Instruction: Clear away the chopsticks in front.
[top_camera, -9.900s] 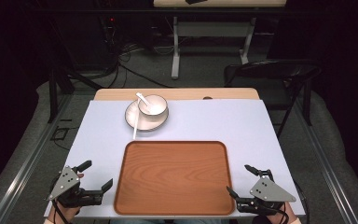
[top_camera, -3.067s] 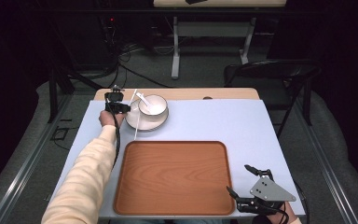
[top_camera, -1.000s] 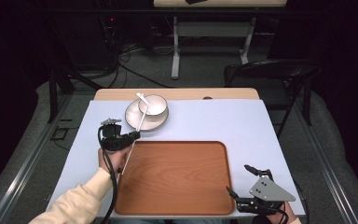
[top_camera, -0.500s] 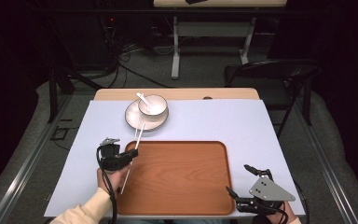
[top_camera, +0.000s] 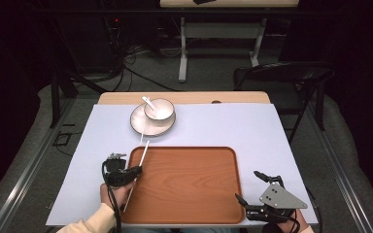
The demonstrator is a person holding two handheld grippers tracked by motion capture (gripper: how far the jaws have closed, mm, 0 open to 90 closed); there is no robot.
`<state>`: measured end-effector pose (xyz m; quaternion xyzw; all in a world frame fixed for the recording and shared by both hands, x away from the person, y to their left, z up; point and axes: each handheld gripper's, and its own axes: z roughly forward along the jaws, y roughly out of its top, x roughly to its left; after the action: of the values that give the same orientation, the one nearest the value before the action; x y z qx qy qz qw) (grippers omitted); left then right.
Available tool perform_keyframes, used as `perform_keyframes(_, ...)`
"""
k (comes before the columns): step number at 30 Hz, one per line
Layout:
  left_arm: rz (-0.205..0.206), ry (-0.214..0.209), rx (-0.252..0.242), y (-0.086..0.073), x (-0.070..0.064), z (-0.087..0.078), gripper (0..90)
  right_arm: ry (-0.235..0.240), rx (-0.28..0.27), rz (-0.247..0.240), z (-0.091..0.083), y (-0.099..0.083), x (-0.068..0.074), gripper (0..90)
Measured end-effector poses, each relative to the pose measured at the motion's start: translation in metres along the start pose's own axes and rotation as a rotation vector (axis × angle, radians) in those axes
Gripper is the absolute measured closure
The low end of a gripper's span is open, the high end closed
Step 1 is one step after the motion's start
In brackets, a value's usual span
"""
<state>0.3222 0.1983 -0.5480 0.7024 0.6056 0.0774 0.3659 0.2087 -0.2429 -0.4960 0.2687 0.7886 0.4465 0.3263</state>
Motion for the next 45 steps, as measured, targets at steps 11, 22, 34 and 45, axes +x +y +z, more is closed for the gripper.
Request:
perform_keyframes(11,0.005,0.043,0.02,-0.007,0.0,-0.002,84.3,0.002,0.0,-0.001,0.0,0.0,0.0,14.2)
perform_keyframes(22,0.075,0.076,0.034,-0.01,-0.006,-0.004,79.5,0.002,0.002,-0.001,0.0,0.0,0.0,14.2)
perform_keyframes(34,0.147,0.057,-0.008,0.008,-0.006,-0.018,41.7,0.002,0.003,0.001,0.0,0.0,0.0,14.2)
perform_keyframes(45,0.27,0.057,-0.064,0.072,0.006,-0.022,16.1,0.001,0.006,0.0,0.001,0.0,0.0,14.2)
